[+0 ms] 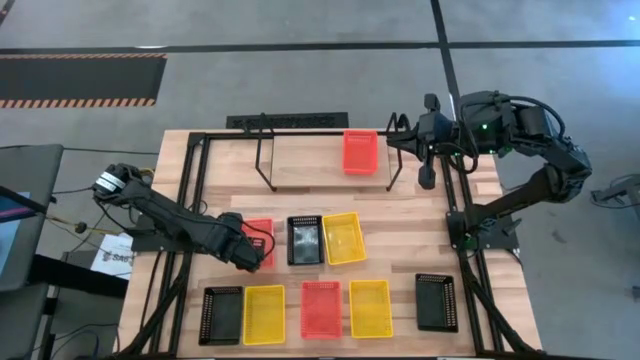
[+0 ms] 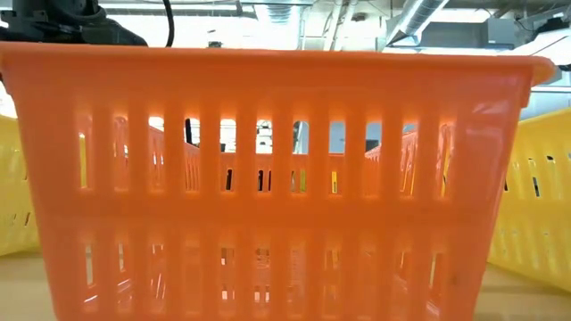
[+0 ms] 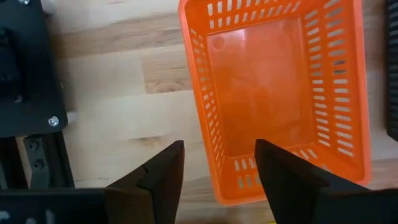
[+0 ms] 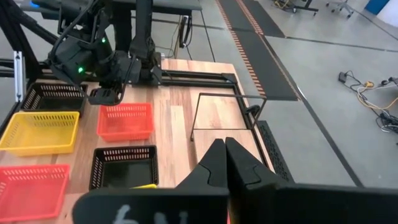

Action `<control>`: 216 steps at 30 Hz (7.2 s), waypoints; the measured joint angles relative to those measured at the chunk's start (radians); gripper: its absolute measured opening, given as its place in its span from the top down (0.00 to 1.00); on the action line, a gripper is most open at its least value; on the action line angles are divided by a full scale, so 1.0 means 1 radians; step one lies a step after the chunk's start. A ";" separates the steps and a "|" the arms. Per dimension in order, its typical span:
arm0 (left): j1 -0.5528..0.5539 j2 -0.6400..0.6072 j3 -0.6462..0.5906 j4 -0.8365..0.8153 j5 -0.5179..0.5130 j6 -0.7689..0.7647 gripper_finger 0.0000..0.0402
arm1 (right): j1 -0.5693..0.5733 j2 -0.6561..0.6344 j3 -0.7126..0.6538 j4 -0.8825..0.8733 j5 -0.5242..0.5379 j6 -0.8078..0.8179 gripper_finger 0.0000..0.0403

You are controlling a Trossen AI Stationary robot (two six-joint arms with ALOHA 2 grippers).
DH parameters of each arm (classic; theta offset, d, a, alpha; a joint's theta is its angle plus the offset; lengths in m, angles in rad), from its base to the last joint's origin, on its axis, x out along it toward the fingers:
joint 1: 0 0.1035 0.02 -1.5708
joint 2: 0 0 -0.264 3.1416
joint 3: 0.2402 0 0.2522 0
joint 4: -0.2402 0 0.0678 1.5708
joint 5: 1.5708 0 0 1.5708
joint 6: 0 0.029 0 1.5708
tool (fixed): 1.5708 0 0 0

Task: Stack baskets on shelf by color
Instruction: Stack the top orange bin on top of the other orange bin on the shelf

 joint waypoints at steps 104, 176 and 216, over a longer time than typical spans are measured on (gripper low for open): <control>0.680 -0.005 0.296 0.966 -0.399 1.711 1.00 | 0.452 0.313 -0.088 -0.413 1.146 1.174 0.92; 0.595 0.121 0.481 1.064 -0.544 1.872 1.00 | 0.160 0.322 -0.089 0.319 0.891 0.592 0.59; 0.622 0.127 0.480 1.045 -0.497 1.852 1.00 | 0.151 0.297 -0.087 0.109 0.846 0.709 0.56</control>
